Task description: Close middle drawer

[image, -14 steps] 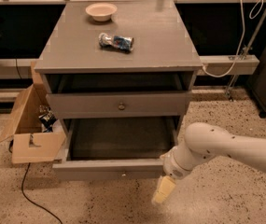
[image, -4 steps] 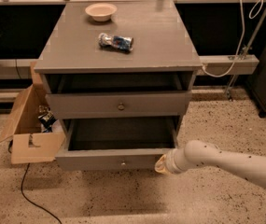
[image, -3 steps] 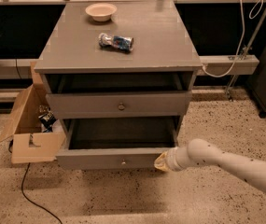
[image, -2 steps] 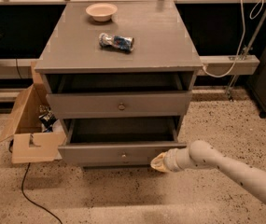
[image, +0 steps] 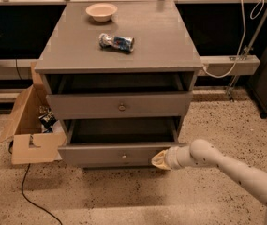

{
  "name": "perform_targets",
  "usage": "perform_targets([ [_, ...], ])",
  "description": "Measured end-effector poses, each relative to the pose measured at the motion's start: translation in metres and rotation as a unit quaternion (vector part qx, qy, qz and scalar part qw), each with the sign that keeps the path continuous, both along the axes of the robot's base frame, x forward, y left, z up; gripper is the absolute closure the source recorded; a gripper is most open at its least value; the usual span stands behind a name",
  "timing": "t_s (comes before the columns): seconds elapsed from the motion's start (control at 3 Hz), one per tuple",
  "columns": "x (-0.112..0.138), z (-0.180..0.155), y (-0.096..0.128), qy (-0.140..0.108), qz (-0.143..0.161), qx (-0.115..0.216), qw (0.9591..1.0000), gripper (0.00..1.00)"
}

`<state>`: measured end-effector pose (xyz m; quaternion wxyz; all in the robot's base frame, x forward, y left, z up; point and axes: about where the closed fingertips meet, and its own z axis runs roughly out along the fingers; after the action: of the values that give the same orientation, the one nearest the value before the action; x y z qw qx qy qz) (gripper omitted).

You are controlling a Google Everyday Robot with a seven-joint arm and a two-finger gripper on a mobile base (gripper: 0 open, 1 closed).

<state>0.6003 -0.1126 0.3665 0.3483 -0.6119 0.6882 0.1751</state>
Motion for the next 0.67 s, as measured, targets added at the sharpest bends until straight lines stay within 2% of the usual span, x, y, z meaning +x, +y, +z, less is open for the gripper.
perform_targets([
  [0.33, 0.030, -0.004, -0.009, -0.030, -0.004, 0.002, 0.9995, 1.00],
  [0.67, 0.048, -0.005, -0.017, -0.052, -0.016, 0.008, 0.9985, 1.00],
])
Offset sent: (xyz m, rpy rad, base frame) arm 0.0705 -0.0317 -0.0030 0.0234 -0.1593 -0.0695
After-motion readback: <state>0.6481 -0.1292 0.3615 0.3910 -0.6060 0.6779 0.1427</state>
